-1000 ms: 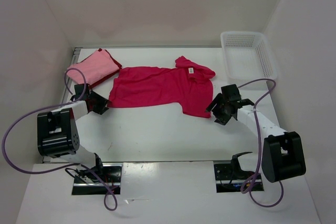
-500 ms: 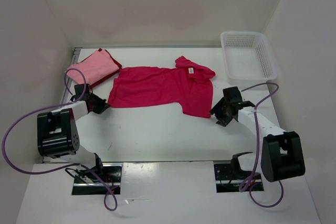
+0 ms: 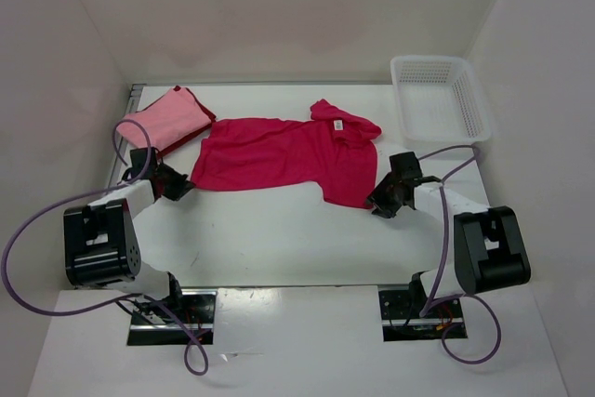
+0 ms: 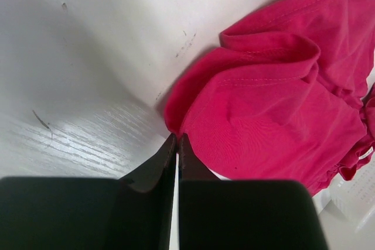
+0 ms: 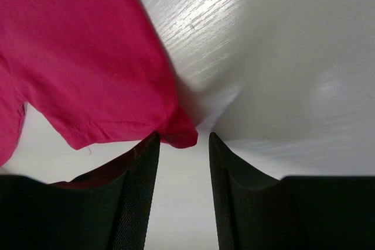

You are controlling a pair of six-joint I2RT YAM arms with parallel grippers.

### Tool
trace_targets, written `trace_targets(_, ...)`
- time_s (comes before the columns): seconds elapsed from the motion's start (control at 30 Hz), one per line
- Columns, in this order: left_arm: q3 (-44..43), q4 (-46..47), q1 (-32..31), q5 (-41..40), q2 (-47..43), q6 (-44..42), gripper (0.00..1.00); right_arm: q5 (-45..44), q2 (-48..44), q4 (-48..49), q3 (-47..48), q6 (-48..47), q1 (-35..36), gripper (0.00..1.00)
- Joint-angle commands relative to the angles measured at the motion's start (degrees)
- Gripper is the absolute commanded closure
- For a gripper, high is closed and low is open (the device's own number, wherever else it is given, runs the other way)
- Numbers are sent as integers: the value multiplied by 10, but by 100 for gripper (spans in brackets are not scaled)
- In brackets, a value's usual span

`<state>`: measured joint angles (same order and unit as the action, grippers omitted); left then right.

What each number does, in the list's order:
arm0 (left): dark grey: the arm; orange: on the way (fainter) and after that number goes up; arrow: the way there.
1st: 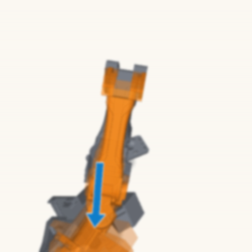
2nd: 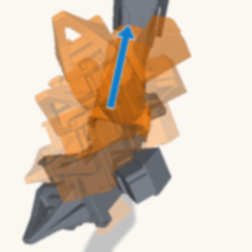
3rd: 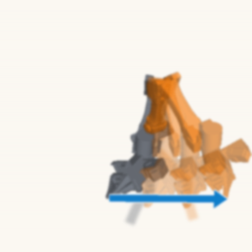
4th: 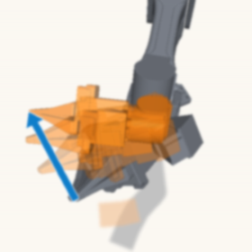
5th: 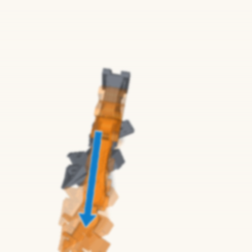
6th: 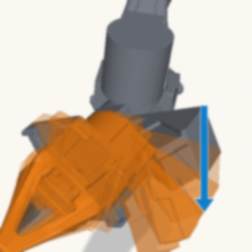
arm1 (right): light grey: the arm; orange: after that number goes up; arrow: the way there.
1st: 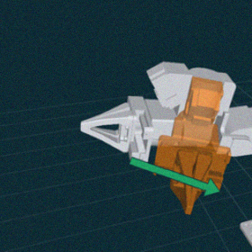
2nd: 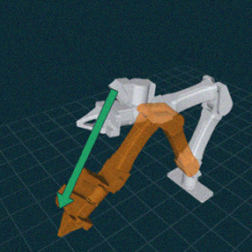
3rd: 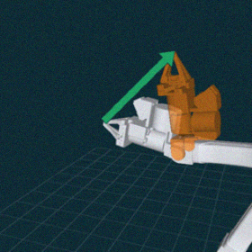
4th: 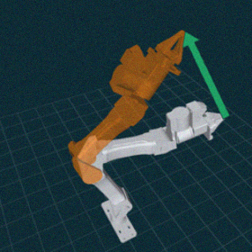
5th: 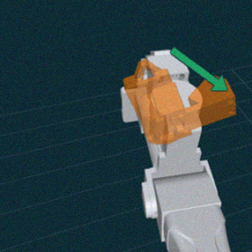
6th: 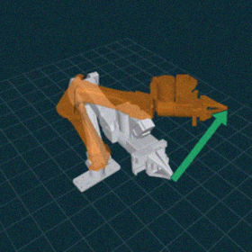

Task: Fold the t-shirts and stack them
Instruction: Flatten out the tshirt

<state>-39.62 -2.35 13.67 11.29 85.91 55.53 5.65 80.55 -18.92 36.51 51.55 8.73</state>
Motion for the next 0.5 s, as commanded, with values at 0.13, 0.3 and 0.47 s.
trace_targets(0.13, -1, -4, -3, 5, -36, -12, 98, -47, -29, -7, 14, -20, -3, 49)
trace_targets(0.3, -1, -4, -3, 5, -36, -12, 99, -52, 9, -14, 25, -37, -14, 51)
trace_targets(0.47, -1, -4, -3, 5, -36, -12, 100, -18, 36, 11, 33, -56, -14, 72)
